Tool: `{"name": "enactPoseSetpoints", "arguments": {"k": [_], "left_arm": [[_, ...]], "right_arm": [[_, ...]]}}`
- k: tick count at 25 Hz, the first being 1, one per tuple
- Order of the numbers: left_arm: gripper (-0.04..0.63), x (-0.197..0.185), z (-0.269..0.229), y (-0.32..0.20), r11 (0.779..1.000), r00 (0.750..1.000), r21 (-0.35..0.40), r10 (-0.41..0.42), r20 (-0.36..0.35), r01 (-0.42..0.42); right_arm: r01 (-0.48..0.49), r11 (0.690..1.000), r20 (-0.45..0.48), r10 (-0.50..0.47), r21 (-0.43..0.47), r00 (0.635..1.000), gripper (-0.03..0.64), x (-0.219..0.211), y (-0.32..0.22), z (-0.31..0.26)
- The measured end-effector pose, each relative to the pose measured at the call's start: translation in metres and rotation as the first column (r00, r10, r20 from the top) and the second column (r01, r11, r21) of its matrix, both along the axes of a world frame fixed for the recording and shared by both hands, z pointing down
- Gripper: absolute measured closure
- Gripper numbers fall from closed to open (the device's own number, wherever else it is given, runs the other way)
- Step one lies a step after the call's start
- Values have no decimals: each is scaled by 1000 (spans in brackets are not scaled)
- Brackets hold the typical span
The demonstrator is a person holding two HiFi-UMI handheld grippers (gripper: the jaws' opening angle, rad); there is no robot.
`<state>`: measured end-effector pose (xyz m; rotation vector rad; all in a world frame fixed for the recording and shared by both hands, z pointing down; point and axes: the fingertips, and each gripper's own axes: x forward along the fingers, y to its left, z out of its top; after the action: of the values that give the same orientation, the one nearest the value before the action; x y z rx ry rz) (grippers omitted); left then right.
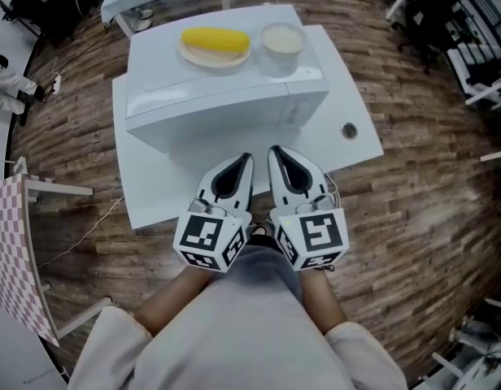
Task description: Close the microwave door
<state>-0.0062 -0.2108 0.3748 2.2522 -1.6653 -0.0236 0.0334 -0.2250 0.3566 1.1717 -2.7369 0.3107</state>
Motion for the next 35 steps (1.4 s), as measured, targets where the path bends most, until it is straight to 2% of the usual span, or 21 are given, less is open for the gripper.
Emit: {"name": "enactPoseSetpoints", "arguments": {"k": [10,35], "left_arm": [[586,6,-9,19,999,999,26,-21,32,20],[586,5,-13,11,1000,1000,28,9,24,-9]], "right_arm": [[56,998,-19,-56,-17,998,594,6,31,3],[78,996,-20,-79,-38,997,594,-5,27,1]]}}
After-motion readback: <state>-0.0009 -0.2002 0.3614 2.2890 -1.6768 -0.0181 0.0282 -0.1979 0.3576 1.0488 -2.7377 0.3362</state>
